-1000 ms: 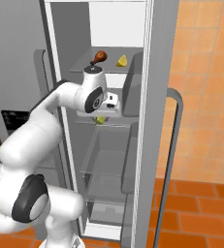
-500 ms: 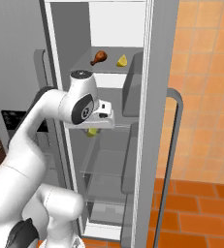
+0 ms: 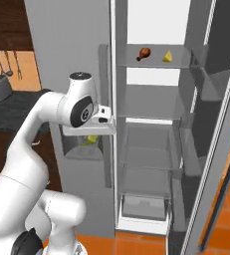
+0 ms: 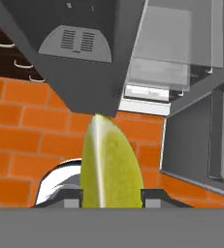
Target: Place one lemon wedge and one chicken drumstick in each tupperware on the nearby counter, to pack two identical lunches.
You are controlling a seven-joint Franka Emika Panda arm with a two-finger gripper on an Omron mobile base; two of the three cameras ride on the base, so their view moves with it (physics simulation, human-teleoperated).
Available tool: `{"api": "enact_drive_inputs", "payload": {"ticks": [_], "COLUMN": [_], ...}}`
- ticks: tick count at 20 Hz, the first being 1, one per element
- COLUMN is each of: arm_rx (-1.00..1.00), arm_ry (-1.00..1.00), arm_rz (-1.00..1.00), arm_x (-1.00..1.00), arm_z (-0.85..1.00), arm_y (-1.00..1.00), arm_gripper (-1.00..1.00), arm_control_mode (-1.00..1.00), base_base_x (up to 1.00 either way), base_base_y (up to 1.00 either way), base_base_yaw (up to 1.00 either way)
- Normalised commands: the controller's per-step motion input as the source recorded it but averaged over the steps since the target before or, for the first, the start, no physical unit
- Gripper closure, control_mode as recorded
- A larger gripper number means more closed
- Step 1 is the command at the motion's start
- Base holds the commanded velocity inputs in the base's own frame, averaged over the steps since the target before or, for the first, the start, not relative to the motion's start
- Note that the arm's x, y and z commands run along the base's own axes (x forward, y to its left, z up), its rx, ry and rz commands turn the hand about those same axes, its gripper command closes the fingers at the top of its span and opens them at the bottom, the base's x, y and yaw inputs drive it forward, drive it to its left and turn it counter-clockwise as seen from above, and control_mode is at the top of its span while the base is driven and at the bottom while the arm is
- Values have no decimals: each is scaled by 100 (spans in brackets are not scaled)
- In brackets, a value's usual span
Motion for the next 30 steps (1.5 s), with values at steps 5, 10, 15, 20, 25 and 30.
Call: {"api": "enact_drive_inputs", "payload": {"ticks": [5, 10, 15, 20, 25, 30], "arm_rx": [0, 0, 0, 0, 0, 0], "arm_ry": [0, 0, 0, 0, 0, 0], "arm_rz": [0, 0, 0, 0, 0, 0], "arm_x": [0, 0, 0, 0, 0, 0], "arm_z": [0, 0, 0, 0, 0, 0], "arm_y": [0, 0, 0, 0, 0, 0], "arm_gripper": [100, 100, 100, 100, 100, 100], "arm_control_mode": [100, 100, 100, 100, 100, 100], "base_base_x": [-34, 1, 12, 38, 74, 60], "base_base_y": [100, 100, 100, 100, 100, 100], "base_base_yaw": [0, 0, 1, 7, -3, -11]}}
